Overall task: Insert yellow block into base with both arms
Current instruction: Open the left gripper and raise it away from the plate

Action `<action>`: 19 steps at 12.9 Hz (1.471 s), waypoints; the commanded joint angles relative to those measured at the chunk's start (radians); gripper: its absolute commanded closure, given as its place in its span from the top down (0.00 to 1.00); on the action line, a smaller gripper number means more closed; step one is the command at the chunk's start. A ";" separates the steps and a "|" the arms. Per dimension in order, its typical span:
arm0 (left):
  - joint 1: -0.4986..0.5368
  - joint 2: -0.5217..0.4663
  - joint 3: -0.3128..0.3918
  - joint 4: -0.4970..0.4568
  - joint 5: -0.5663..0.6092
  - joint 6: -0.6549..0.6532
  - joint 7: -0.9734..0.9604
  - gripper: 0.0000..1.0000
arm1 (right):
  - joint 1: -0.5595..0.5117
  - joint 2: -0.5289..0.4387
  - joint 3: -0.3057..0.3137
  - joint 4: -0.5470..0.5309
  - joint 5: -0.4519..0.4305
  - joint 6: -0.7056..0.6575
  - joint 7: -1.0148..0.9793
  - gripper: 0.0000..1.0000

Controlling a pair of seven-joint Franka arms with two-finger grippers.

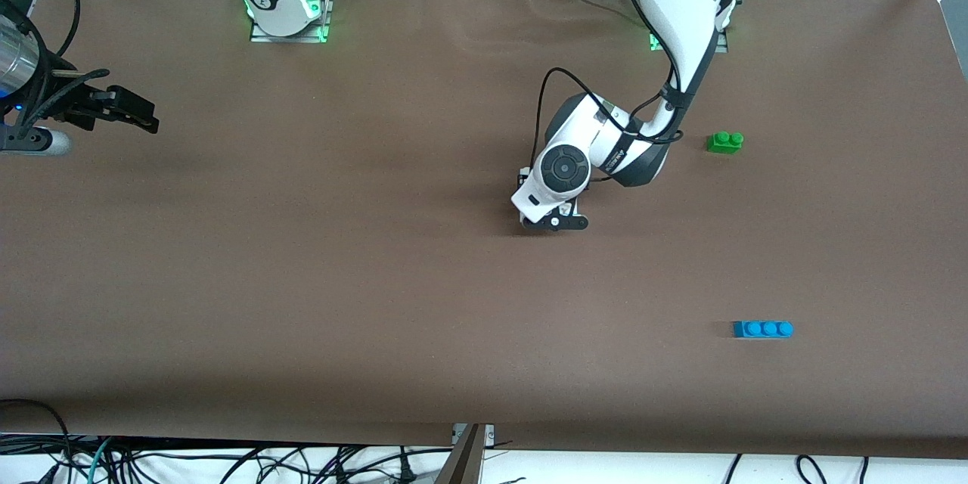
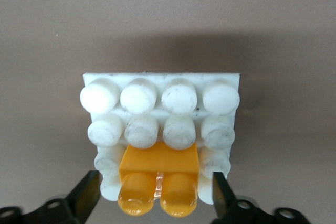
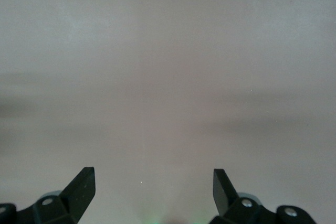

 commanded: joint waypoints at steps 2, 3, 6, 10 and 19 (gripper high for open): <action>0.020 -0.103 0.015 0.011 -0.017 -0.175 0.008 1.00 | -0.004 -0.004 0.006 0.007 -0.004 -0.017 -0.003 0.99; 0.040 -0.141 0.016 0.013 -0.016 -0.215 0.016 1.00 | -0.005 -0.002 0.006 0.007 -0.004 -0.017 -0.003 0.99; 0.133 -0.253 0.020 0.048 -0.013 -0.301 0.025 1.00 | -0.005 -0.002 0.006 0.007 -0.004 -0.017 -0.002 0.99; 0.275 -0.325 0.021 0.195 -0.011 -0.492 0.149 1.00 | -0.007 -0.002 0.005 0.002 -0.003 -0.017 -0.002 0.99; 0.557 -0.485 0.017 0.231 0.114 -0.685 0.545 1.00 | -0.007 -0.002 0.006 0.005 -0.003 -0.037 0.007 0.99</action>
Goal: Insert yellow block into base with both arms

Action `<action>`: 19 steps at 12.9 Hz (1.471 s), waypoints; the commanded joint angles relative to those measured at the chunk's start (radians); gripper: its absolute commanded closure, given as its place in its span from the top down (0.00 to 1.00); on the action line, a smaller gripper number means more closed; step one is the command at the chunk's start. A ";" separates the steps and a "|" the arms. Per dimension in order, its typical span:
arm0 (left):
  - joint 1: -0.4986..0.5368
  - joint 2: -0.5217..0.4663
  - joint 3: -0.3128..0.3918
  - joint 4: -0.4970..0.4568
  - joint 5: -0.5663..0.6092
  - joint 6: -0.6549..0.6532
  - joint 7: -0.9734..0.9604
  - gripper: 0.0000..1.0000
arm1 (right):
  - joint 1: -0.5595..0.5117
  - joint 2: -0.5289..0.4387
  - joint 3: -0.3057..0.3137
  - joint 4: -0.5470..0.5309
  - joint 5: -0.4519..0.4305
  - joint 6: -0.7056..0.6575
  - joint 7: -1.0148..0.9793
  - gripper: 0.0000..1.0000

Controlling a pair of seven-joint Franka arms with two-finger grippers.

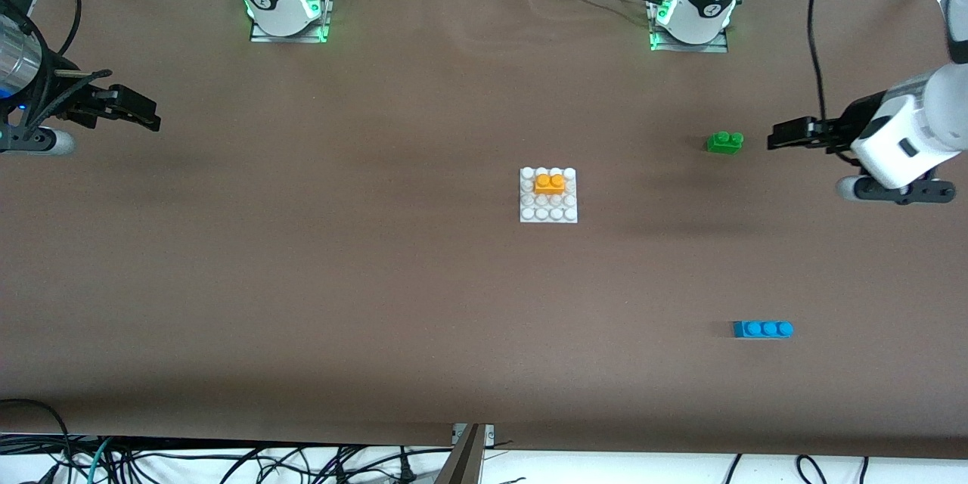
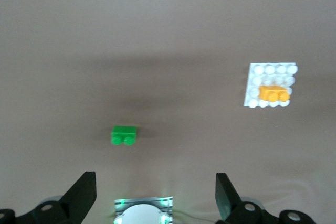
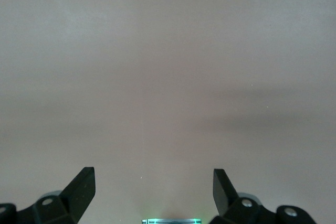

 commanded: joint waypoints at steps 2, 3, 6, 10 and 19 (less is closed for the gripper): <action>0.001 -0.097 -0.014 -0.098 0.081 0.087 0.031 1.00 | -0.007 -0.003 0.006 0.007 -0.003 -0.012 0.006 0.99; 0.023 -0.165 -0.012 -0.213 0.061 0.212 0.058 1.00 | -0.007 -0.003 0.006 0.007 -0.003 -0.011 0.006 0.99; 0.032 -0.270 -0.010 -0.418 -0.013 0.390 0.110 1.00 | -0.005 -0.003 0.006 0.007 -0.003 -0.009 0.006 0.99; 0.049 -0.259 -0.013 -0.374 0.010 0.319 0.110 1.00 | -0.005 -0.003 0.006 0.007 -0.003 -0.009 0.006 0.99; 0.049 -0.247 -0.029 -0.358 0.067 0.319 0.098 1.00 | -0.005 -0.003 0.006 0.007 -0.001 -0.008 0.006 0.99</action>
